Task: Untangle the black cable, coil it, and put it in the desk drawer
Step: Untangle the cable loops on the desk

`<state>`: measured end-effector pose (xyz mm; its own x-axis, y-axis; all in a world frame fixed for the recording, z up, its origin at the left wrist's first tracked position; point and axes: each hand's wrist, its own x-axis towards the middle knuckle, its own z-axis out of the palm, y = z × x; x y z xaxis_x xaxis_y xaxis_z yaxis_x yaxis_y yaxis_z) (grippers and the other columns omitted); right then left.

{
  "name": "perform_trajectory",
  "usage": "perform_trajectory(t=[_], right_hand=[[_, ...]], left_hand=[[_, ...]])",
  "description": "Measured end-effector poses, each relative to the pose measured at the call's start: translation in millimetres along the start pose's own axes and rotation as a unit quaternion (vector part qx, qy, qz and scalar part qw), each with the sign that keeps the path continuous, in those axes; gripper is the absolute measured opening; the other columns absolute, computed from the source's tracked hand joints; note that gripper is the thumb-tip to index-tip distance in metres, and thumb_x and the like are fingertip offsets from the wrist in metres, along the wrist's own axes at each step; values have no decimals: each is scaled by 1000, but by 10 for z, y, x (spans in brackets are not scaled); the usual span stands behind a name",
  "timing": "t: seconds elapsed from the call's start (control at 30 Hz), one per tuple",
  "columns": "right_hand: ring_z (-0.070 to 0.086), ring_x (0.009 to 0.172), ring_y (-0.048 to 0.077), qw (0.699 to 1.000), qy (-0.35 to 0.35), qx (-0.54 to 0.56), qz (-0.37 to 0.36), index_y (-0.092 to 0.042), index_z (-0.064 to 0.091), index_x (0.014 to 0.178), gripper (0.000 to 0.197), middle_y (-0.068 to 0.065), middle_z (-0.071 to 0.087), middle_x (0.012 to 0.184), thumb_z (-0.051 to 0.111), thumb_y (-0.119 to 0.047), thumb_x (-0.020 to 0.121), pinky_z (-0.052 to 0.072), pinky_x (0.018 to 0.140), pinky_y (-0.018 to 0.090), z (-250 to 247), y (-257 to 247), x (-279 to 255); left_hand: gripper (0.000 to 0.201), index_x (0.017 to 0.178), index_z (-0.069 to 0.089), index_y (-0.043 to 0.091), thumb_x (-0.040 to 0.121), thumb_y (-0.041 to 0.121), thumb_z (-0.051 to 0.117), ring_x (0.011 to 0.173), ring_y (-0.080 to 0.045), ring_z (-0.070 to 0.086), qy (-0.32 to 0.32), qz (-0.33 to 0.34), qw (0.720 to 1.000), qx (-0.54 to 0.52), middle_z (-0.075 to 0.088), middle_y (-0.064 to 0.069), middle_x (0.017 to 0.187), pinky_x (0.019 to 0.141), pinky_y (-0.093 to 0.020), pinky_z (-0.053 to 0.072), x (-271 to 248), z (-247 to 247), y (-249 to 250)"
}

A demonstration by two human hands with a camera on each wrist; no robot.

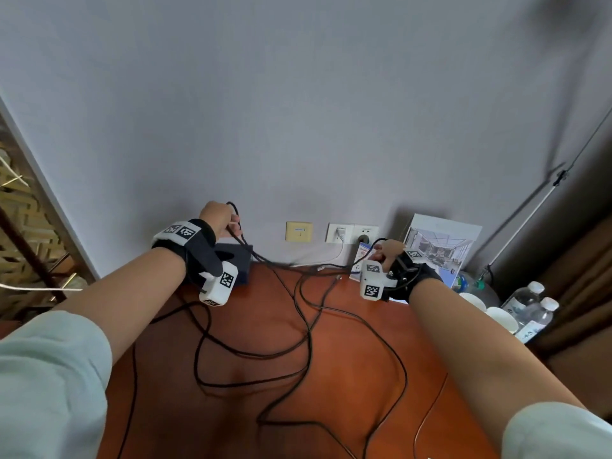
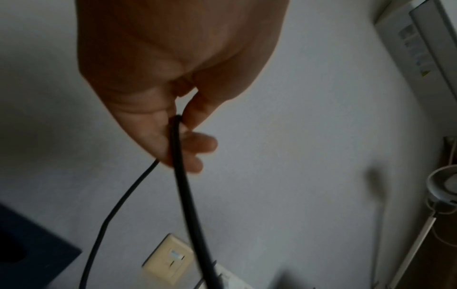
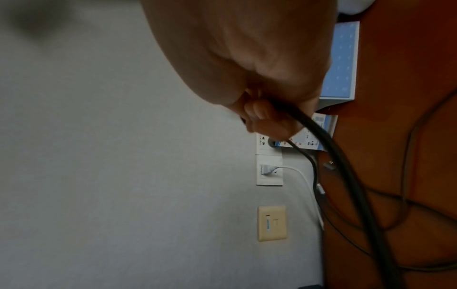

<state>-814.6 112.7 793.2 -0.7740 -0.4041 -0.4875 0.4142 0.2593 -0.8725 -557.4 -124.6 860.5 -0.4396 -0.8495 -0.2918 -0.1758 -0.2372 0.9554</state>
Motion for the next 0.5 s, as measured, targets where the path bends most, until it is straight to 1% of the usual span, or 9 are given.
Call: perform_trajectory(t=[0.07, 0.13, 0.17, 0.23, 0.3, 0.33, 0.37, 0.43, 0.5], right_hand=[[45, 34, 9, 999, -25, -25, 8, -13, 47, 79, 27, -4, 50, 37, 32, -8, 101, 39, 41, 18, 46, 46, -48], [43, 27, 9, 995, -49, -84, 4, -13, 53, 89, 28, -2, 46, 38, 30, -2, 100, 36, 39, 20, 125, 107, -116], [45, 30, 10, 992, -46, -113, -3, -12, 55, 90, 29, 0, 46, 44, 30, 0, 99, 36, 43, 23, 155, 142, -144], [48, 39, 12, 988, -72, -137, -7, -9, 57, 89, 27, 3, 44, 57, 33, 0, 97, 34, 47, 23, 213, 222, -230], [52, 57, 12, 969, -123, -213, -18, -10, 62, 97, 20, 3, 55, 68, 42, -8, 97, 37, 52, 22, 273, 300, -311], [54, 68, 12, 954, -133, -265, -35, -15, 66, 101, 19, 1, 61, 76, 48, -14, 95, 41, 58, 22, 308, 337, -329], [55, 77, 12, 941, -144, -303, -52, -18, 67, 105, 19, -1, 63, 81, 52, -18, 94, 43, 63, 23, 346, 366, -352], [55, 78, 9, 924, -171, -333, -81, -19, 68, 110, 20, -4, 62, 81, 55, -21, 94, 46, 67, 22, 464, 399, -381], [56, 74, 7, 921, -201, -321, -88, -16, 66, 115, 23, -4, 60, 78, 54, -20, 96, 48, 68, 21, 617, 440, -388]], left_hand=[[19, 111, 42, -1, 102, 2, 26, 56, -23, 44, -31, -48, 998, 35, 47, -13, 75, 47, -33, 47, -9, 21, -145], [31, 131, 35, -3, 103, 4, 25, 60, -25, 50, -51, -69, 994, 70, 50, -12, 77, 48, -38, 50, 8, 37, -277], [32, 133, 34, -3, 103, 5, 27, 61, -25, 53, -59, -74, 992, 81, 52, -10, 78, 43, -35, 51, 10, 47, -341], [22, 120, 44, 1, 102, 4, 32, 54, -24, 61, -79, -73, 990, 89, 55, -8, 80, 39, -29, 51, -22, 54, -410], [14, 93, 49, 8, 100, 2, 39, 53, -19, 64, -106, -48, 987, 108, 58, -9, 87, 49, -29, 53, -13, 68, -456], [17, 86, 48, 12, 99, 2, 41, 60, -17, 64, -119, -23, 984, 131, 58, -8, 90, 59, -30, 53, -6, 79, -478], [17, 85, 48, 15, 98, 4, 44, 68, -16, 63, -134, 4, 981, 142, 59, -7, 93, 69, -31, 50, 1, 103, -491], [12, 98, 51, 16, 95, 5, 51, 80, -14, 62, -174, 48, 973, 141, 60, -4, 101, 83, -33, 47, -23, 156, -481], [21, 110, 54, 16, 93, 2, 55, 83, -11, 62, -230, 79, 962, 122, 61, -2, 105, 83, -25, 49, -78, 226, -453]])
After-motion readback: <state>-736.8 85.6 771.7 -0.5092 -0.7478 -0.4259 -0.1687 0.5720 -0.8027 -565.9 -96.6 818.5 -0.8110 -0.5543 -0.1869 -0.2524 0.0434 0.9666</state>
